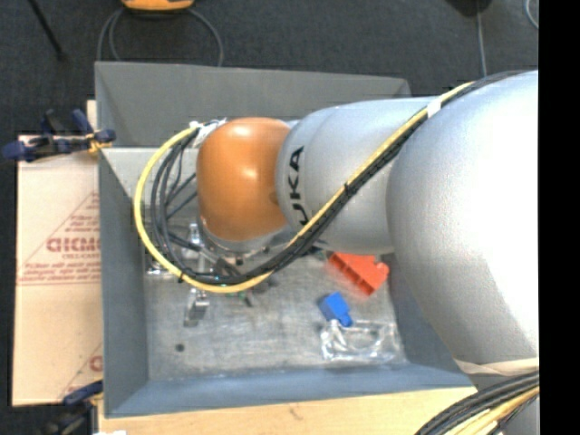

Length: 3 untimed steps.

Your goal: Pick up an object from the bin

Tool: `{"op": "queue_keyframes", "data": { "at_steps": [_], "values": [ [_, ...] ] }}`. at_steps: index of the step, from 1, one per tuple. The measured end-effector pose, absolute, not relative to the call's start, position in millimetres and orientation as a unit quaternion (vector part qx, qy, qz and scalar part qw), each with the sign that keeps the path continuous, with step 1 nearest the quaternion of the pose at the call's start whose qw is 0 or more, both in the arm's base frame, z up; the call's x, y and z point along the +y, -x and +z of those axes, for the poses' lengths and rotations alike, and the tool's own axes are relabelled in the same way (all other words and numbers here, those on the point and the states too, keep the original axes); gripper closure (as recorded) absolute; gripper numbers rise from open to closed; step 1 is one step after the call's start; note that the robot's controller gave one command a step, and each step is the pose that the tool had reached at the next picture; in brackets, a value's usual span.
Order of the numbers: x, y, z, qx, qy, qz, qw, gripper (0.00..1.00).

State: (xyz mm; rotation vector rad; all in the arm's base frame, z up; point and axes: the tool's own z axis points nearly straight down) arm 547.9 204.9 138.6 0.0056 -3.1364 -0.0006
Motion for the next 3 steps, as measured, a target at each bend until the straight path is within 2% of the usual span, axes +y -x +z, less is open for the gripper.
{"op": "queue_keyframes", "data": {
  "at_steps": [1,2,3],
  "values": [
    [130.5,-578.3,81.1,-0.999,-0.053,-0.001,-0.004,0.0],
    [93.0,-606.7,102.0,-0.996,-0.093,0.001,-0.004,0.0],
    [84.4,-622.0,126.6,-0.987,-0.161,0.001,-0.004,0.0]
  ]
}}
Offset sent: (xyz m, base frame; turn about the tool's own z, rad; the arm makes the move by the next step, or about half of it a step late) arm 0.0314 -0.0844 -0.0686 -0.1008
